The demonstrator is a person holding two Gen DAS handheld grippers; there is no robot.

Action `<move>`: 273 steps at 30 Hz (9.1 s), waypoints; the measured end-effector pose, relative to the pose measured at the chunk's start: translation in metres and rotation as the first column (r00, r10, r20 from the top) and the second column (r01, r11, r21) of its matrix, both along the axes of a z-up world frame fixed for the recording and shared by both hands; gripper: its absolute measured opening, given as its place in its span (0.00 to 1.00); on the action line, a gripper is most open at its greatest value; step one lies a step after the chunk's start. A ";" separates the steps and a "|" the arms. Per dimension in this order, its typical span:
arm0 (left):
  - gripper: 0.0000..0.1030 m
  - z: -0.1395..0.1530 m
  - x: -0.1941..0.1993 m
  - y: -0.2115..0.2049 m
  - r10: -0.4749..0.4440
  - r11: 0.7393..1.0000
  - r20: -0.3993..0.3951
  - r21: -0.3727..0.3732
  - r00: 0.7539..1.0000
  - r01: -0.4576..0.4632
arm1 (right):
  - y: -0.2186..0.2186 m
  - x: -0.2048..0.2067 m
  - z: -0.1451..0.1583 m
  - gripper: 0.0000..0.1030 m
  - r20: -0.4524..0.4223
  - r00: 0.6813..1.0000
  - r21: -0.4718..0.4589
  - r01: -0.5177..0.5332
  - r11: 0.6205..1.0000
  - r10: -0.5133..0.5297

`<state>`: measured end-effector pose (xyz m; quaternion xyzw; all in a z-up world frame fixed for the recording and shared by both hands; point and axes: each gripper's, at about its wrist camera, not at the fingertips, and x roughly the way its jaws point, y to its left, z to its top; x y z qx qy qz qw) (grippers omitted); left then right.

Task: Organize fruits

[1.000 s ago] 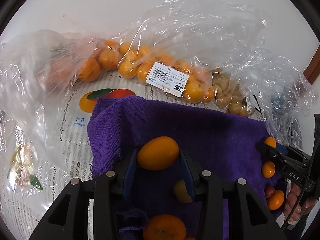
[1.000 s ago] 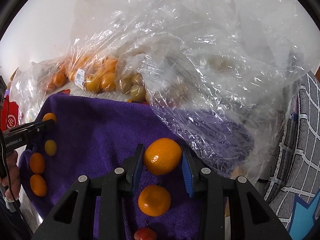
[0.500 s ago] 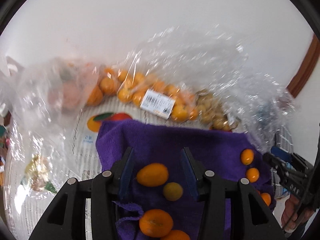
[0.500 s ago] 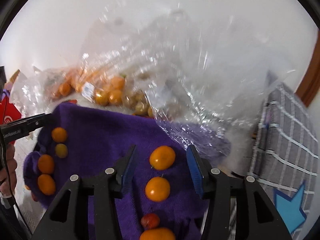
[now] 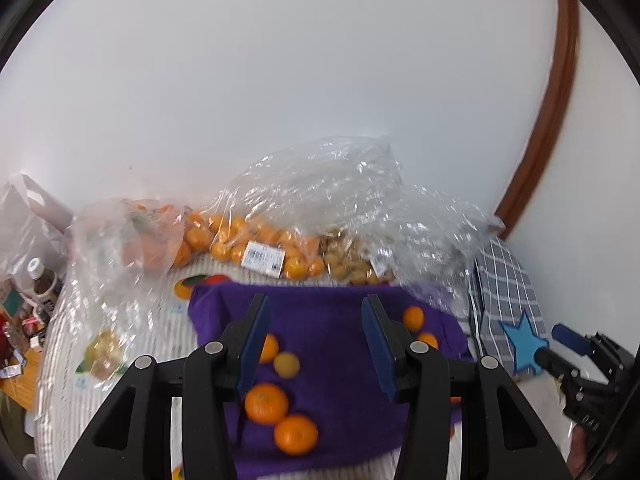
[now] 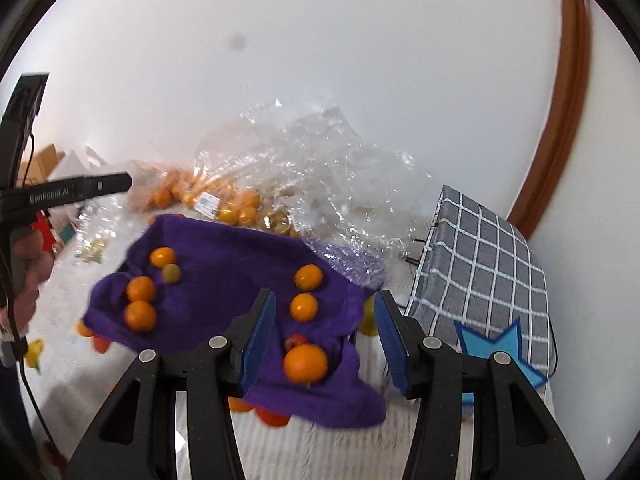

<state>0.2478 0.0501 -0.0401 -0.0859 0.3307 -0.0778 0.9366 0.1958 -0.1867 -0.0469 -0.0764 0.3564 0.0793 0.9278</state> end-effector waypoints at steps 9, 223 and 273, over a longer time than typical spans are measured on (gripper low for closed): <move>0.44 -0.041 -0.060 0.025 -0.003 0.997 -0.099 -0.078 0.995 -0.004 | 0.010 -0.054 -0.016 0.49 -0.066 0.997 0.072 -0.043 0.996 0.048; 0.84 -0.037 -0.162 0.006 0.182 0.983 0.148 0.011 0.972 -0.186 | -0.015 -0.092 -0.019 0.93 -0.039 0.998 0.215 0.053 0.975 -0.046; 0.89 0.036 -0.258 -0.047 0.133 0.983 0.221 0.095 0.966 -0.157 | -0.033 -0.220 0.067 0.99 0.161 0.974 0.149 0.136 0.979 -0.160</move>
